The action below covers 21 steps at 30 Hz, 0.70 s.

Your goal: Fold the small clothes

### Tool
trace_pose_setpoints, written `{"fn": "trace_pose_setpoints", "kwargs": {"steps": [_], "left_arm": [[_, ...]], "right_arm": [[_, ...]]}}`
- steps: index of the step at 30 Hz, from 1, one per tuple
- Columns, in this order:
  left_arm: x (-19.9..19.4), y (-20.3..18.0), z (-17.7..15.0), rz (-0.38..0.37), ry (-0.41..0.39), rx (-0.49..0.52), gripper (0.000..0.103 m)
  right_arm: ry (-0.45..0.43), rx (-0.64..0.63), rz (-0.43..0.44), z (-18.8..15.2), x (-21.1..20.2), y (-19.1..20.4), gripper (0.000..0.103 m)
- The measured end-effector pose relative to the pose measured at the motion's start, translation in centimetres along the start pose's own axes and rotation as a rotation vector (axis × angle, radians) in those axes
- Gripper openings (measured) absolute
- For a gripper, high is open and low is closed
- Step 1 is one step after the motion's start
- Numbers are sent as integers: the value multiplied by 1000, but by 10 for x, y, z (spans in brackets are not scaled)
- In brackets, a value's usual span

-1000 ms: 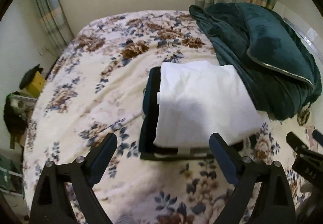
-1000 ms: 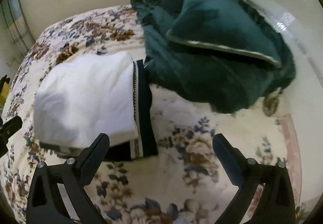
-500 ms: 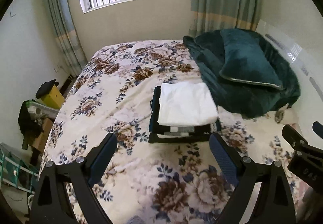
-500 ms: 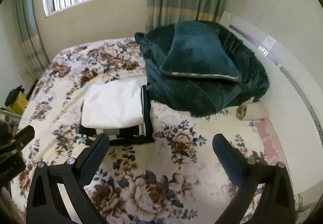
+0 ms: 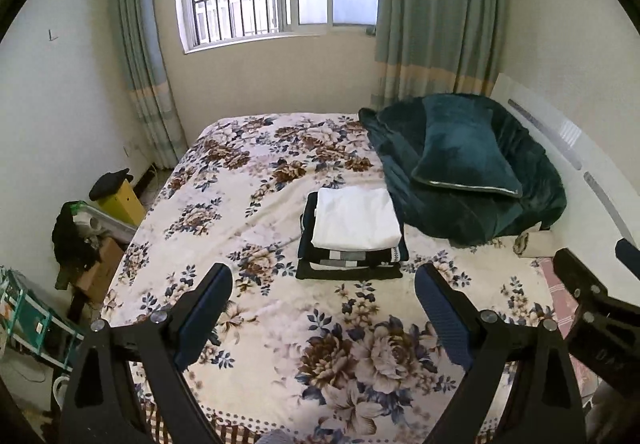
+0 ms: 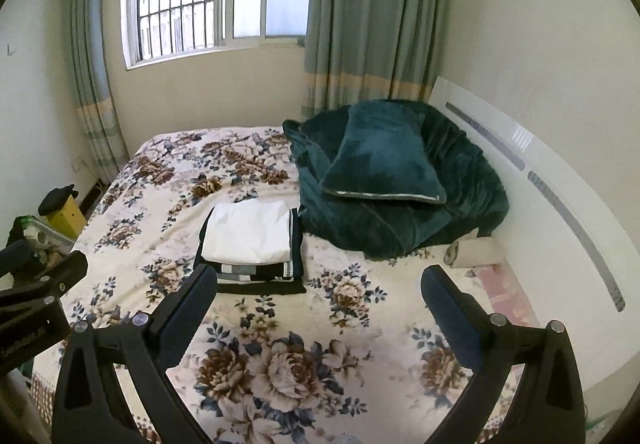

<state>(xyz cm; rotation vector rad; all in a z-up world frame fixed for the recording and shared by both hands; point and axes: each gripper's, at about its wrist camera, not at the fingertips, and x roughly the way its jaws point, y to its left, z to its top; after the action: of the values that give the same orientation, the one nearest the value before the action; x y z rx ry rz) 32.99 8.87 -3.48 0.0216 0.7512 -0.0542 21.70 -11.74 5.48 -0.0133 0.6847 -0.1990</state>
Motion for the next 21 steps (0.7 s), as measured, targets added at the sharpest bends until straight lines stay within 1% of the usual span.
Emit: {"fn": "trace_pose_setpoints", "kwargs": {"steps": [4, 7, 14, 15, 16, 18, 21], "left_arm": [[-18, 0, -6, 5, -19, -13, 93], [-28, -1, -9, 8, -28, -13, 93], [-38, -2, -15, 14, -45, -12, 93], [-40, -1, -16, 15, -49, -9, 94], [-41, -2, -16, 20, -56, -3, 98], [-44, -3, -17, 16, -56, -4, 103], [-45, -2, -16, 21, -60, -10, 103]], "right_arm": [[-18, -12, 8, -5, -29, -4, 103], [-21, -17, 19, -7, -41, -7, 103], [-23, -19, 39, -7, -52, -12, 103], [-23, -16, 42, -7, -52, -12, 103], [-20, -15, 43, -8, -54, -13, 103], [-13, -15, 50, -7, -51, -12, 103], [-15, -18, 50, -9, -53, -13, 103]]}}
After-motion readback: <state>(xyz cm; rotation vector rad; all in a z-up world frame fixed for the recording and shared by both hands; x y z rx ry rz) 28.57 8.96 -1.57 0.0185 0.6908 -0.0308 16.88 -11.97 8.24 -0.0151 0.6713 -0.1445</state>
